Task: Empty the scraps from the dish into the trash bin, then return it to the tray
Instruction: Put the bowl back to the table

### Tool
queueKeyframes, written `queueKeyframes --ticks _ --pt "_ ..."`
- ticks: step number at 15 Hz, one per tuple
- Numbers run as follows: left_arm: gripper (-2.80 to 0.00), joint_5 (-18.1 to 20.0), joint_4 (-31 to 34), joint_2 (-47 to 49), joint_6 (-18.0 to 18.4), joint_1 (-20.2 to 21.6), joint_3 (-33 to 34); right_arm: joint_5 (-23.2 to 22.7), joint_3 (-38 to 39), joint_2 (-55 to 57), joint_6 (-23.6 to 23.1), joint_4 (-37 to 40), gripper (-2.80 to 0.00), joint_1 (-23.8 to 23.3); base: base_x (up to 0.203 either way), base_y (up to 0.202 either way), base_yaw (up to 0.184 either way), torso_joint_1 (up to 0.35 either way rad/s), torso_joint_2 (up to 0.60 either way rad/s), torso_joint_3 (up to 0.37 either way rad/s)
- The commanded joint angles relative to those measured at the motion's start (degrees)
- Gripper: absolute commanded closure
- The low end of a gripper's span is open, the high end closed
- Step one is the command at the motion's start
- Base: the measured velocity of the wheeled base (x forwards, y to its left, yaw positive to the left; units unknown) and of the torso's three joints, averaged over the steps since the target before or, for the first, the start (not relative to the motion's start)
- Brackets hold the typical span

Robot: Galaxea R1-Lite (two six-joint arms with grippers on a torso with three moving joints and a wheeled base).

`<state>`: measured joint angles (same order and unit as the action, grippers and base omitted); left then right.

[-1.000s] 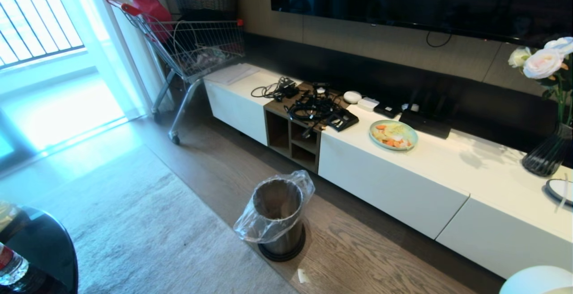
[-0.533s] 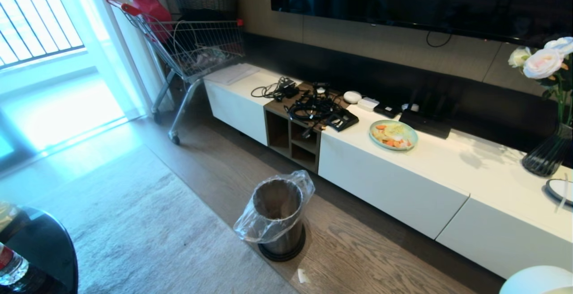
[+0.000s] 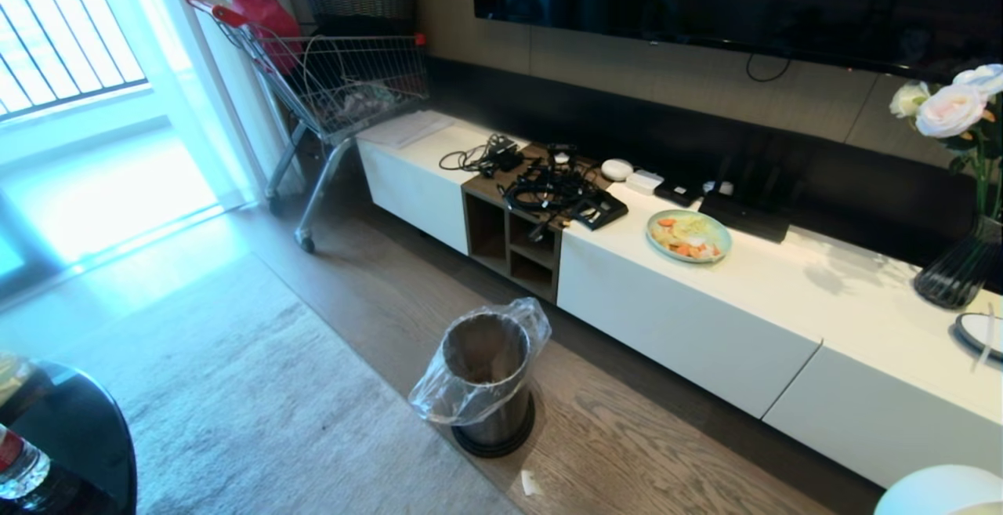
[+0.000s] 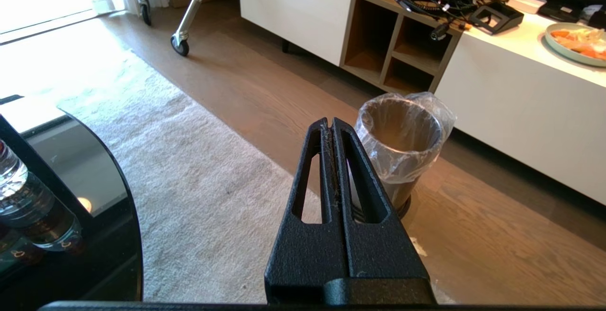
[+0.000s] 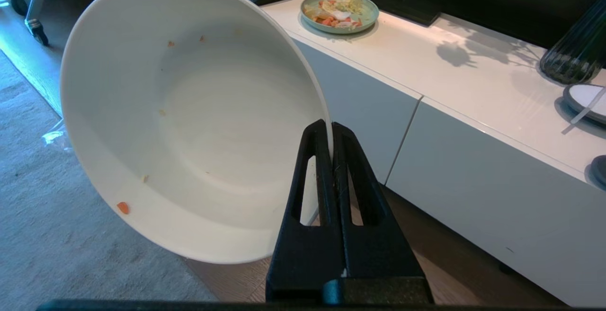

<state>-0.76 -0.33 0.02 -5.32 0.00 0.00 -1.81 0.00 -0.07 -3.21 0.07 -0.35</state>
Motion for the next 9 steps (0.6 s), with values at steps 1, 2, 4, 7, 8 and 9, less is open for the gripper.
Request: queueKeyframes --ticks 1,2,4,7,8,9 --pt "0.00 -0.03 -0.02 -0.02 -0.05 0.00 0.00 -0.03 0.00 0.07 -0.08 0.01 0.00 0.00 -0.063 0.000 -0.001 0.012 0.00 0.004" --pt "0.00 -0.03 -0.02 -0.02 -0.05 0.00 0.00 -0.03 0.00 0.07 -0.04 0.01 0.00 0.00 -0.149 0.000 0.000 0.012 0.00 0.000" --pt "0.00 -0.03 -0.02 -0.02 -0.05 0.00 0.00 -0.03 0.00 0.07 -0.04 0.01 0.00 0.00 -0.188 0.000 -0.001 0.001 0.01 0.005" --pt "0.00 -0.03 -0.02 -0.02 -0.06 0.00 0.00 -0.03 0.00 0.07 -0.04 0.01 0.00 0.00 -0.184 0.000 0.001 0.004 0.00 0.003" --pt "0.00 -0.03 -0.02 -0.02 -0.05 0.00 0.00 -0.03 0.00 0.07 -0.08 0.01 0.00 0.00 -0.188 0.000 0.000 0.001 0.00 -0.001" --pt "0.00 -0.03 -0.02 -0.02 -0.05 0.00 0.00 -0.03 0.00 0.07 -0.05 0.01 0.00 0.00 -0.183 0.000 0.001 -0.002 0.01 -0.002"
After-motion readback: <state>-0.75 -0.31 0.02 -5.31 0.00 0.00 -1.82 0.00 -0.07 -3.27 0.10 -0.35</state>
